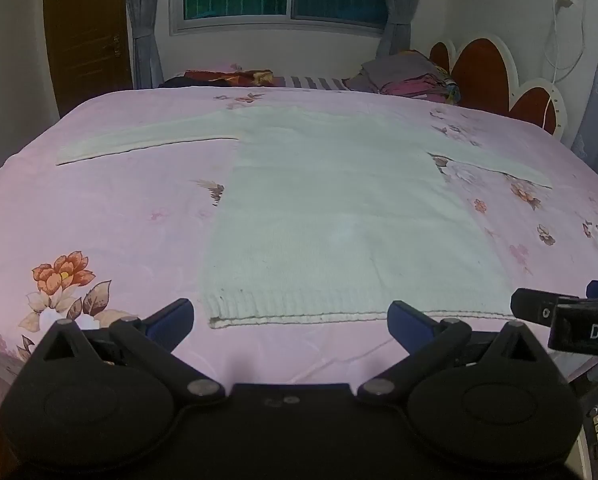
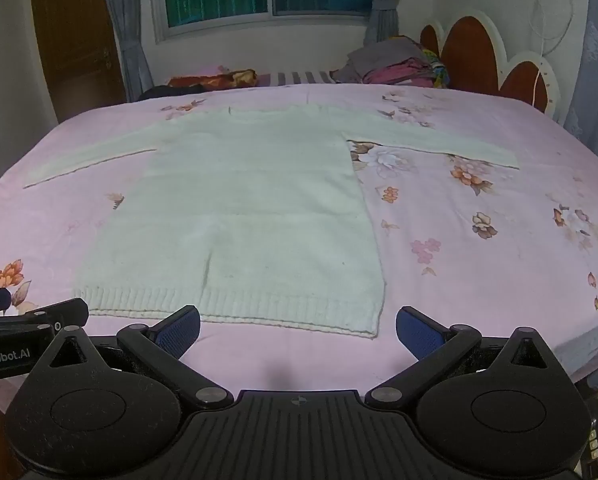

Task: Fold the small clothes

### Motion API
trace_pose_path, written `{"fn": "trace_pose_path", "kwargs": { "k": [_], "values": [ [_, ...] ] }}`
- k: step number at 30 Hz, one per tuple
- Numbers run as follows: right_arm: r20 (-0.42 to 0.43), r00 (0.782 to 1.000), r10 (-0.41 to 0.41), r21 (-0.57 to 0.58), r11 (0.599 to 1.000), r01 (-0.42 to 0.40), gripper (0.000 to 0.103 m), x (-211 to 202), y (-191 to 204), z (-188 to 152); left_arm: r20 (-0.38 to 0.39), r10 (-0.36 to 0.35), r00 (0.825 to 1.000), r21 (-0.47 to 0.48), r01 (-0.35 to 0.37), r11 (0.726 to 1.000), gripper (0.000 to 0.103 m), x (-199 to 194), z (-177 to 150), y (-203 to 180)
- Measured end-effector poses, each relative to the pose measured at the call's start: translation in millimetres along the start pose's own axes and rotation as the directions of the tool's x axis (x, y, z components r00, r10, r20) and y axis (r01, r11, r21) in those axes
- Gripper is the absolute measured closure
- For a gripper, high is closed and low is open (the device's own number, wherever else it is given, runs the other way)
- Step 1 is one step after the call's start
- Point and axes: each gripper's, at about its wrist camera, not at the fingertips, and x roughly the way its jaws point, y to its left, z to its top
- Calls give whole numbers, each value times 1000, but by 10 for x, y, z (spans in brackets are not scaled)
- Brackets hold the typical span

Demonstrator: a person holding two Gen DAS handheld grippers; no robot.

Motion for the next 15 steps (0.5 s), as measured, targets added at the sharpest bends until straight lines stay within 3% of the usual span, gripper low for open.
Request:
{"fn": "trace_pose_path", "kwargs": {
  "k": [15],
  "values": [
    [7,1000,3,-2,1000,-3,0,-57,-5,16,9,10,1000,5,-10,1000,0,-56,-18,-47]
  ]
}}
